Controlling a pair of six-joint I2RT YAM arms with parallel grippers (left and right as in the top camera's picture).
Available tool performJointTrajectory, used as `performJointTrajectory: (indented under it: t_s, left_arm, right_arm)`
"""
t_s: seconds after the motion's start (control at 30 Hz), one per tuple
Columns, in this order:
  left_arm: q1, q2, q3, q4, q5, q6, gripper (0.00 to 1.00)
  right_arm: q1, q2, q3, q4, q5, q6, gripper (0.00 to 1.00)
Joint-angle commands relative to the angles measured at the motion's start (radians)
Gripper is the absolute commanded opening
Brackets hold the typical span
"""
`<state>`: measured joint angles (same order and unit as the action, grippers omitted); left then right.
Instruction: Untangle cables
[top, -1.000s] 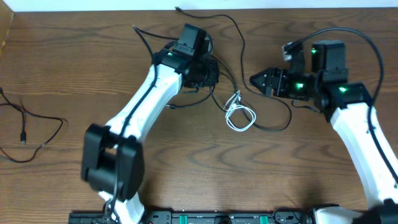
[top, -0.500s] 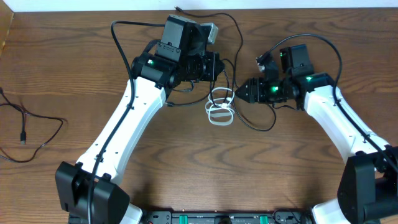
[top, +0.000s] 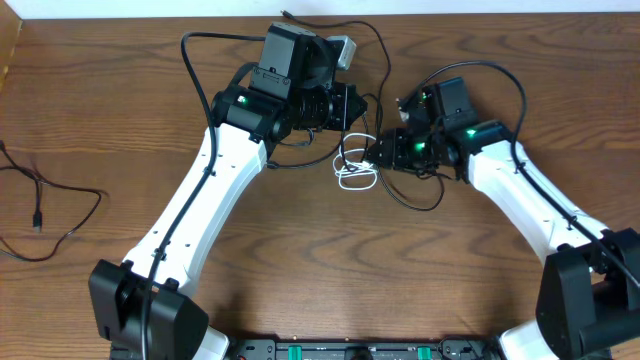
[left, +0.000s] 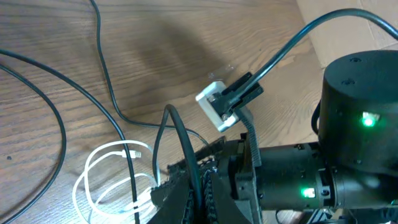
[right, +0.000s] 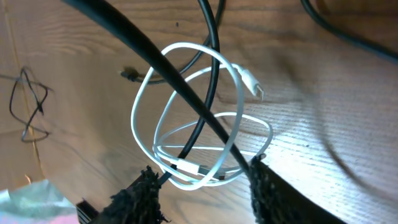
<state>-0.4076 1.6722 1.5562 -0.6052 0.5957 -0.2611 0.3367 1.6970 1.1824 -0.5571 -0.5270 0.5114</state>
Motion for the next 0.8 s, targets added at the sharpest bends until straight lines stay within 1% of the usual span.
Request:
performJointTrajectory:
  t_s: [0.0,0.27,0.43,0.6,0.77]
  left_arm:
    - [0.000,0.000,-0.003,-0.003,-0.017,0.014,0.08]
    - [0.000,0.000,-0.003,-0.007,-0.017,0.013,0.08]
    - [0.000,0.001,-0.003,-0.007,-0.017,0.014,0.08]
    - [0.000,0.001,-0.003,-0.007,-0.017,0.014,0.08]
    - [0.000,0.001,-0.003,-0.008,-0.040,0.013,0.08]
  right_arm:
    - [0.019,0.007,0.000,-0.001,0.032,0.072,0.39]
    - [0.023,0.014,0.000,-0.014,0.077,0.125,0.27]
    - [0.050,0.058,0.000,0.022,0.080,0.140,0.24]
    - [0.058,0.084,0.000,0.060,0.080,0.154,0.19]
    - [0.055,0.084,0.000,0.069,0.080,0.153,0.03]
